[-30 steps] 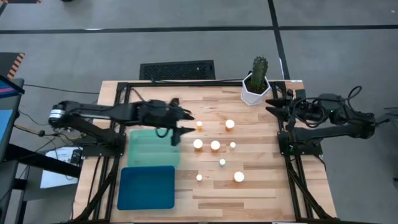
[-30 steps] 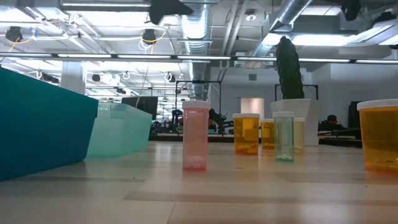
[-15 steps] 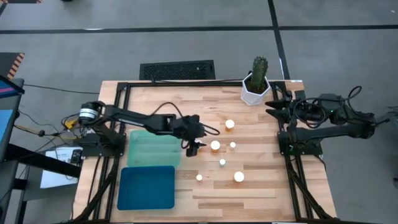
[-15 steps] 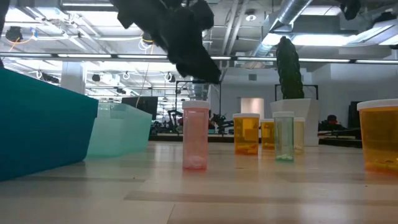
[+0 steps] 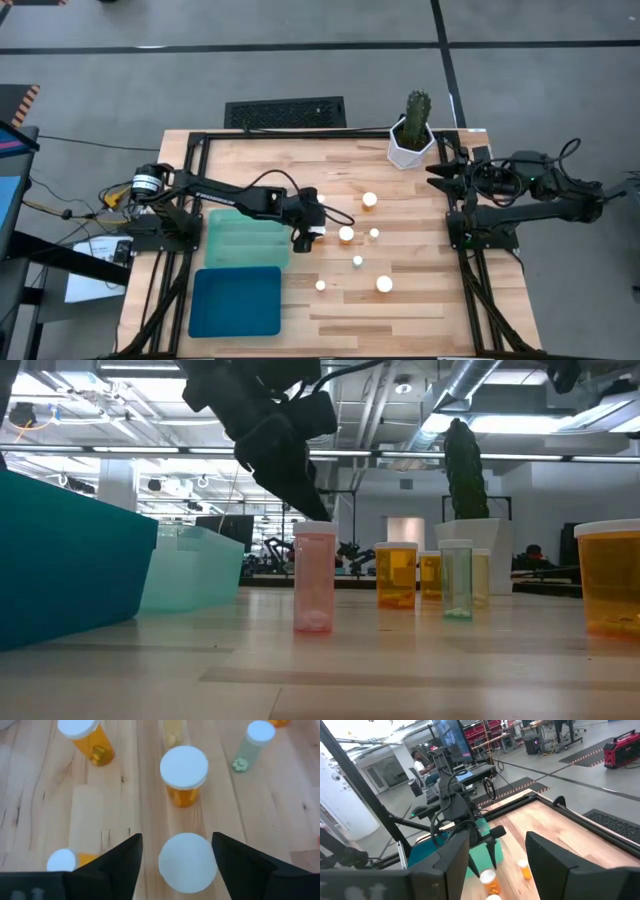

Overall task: Pick and place medicine bottles into bin by pill shape (circle, oval)
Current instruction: Put the middle left big orange pill bottle into the blue bin

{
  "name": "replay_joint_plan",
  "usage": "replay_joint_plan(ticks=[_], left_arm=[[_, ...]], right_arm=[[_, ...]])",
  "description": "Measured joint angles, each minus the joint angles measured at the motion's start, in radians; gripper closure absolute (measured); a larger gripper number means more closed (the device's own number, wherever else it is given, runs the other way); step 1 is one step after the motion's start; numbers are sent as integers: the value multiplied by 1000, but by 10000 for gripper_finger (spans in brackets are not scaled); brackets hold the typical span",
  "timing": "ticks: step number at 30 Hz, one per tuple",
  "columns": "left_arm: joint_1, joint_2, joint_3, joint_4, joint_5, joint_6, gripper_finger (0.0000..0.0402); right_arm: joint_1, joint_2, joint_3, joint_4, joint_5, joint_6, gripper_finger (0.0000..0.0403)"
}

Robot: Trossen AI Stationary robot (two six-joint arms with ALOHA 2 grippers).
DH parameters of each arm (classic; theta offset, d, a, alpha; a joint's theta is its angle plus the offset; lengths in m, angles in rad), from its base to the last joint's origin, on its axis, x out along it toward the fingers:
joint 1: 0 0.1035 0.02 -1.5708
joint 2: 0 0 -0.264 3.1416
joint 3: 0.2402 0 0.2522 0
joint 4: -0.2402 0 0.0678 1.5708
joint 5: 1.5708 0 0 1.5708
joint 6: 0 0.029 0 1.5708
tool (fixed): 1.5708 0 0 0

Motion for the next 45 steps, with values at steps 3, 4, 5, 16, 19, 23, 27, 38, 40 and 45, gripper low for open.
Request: replay_joint_plan(ticks=[3,4,5,16,19,23,27,38,40,45], left_arm=[[-1,0,0,-2,3,-3,126],[-2,0,0,-3,16,-4,115],[-3,0,0,-5,28,-5,105],[-12,8,0,-44,27,35,83],[-12,29,1,-25,35,36,84],[-15,50,0,-27,52,36,84],[-15,51,-1,-32,43,35,84],[-15,50,0,-43,23,49,130],[-14,50,-1,-45,23,49,143],[-14,57,0,-51,25,49,172]], right_arm=[[0,0,0,0,0,-1,195],[0,0,0,0,0,-2,195],[0,0,0,-1,0,-3,194],[0,0,0,-16,0,-8,199],[0,0,0,-16,0,-10,197],[0,0,0,-18,0,-7,195],[0,0,0,-27,0,-4,197],[0,0,0,-37,0,-2,200],[0,0,0,-39,0,-2,200],[0,0,0,-41,0,-2,204]])
